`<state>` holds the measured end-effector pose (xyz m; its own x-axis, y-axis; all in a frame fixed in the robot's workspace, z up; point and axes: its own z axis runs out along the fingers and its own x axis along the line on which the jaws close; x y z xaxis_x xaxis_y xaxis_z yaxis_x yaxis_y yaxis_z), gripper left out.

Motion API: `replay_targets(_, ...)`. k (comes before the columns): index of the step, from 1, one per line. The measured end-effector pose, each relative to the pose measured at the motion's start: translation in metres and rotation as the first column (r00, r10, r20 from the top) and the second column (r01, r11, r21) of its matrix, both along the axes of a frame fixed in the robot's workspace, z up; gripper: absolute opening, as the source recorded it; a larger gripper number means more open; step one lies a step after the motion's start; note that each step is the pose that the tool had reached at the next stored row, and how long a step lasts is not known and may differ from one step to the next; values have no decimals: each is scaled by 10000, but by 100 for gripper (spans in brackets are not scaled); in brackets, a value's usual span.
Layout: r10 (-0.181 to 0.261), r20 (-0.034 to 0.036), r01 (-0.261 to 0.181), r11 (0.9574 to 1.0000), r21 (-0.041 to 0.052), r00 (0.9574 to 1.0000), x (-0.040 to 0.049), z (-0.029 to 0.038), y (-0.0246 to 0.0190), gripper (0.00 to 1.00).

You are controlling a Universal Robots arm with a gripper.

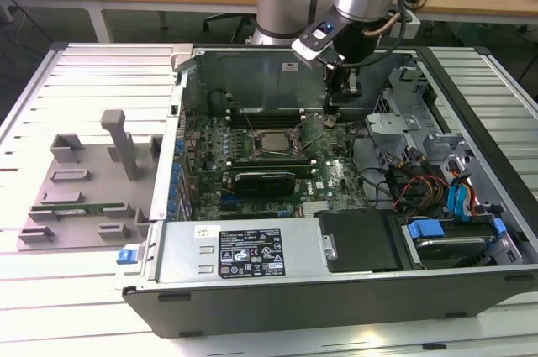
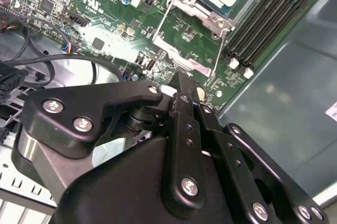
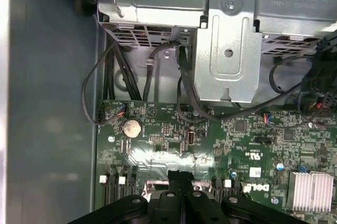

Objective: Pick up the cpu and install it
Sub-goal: 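Close the cpu cover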

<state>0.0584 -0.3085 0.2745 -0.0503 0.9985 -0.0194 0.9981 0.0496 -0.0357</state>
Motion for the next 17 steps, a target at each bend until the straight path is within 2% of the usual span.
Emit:
replay_targets(1, 0, -3, 0, 10000, -1, 10000, 12, -32, 0, 11)
replay_targets(3, -1, -13, 1, 10000, 0, 10000, 29, -138, 0, 11)
replay_targets(5, 0, -18, 0, 10000, -1, 10000, 33, -177, 0, 11)
replay_targets(9, 0, -32, 0, 10000, 1, 10000, 36, -299, 0, 11)
replay_targets(17, -1, -31, 1, 10000, -3, 10000, -83, -302, -1, 11)
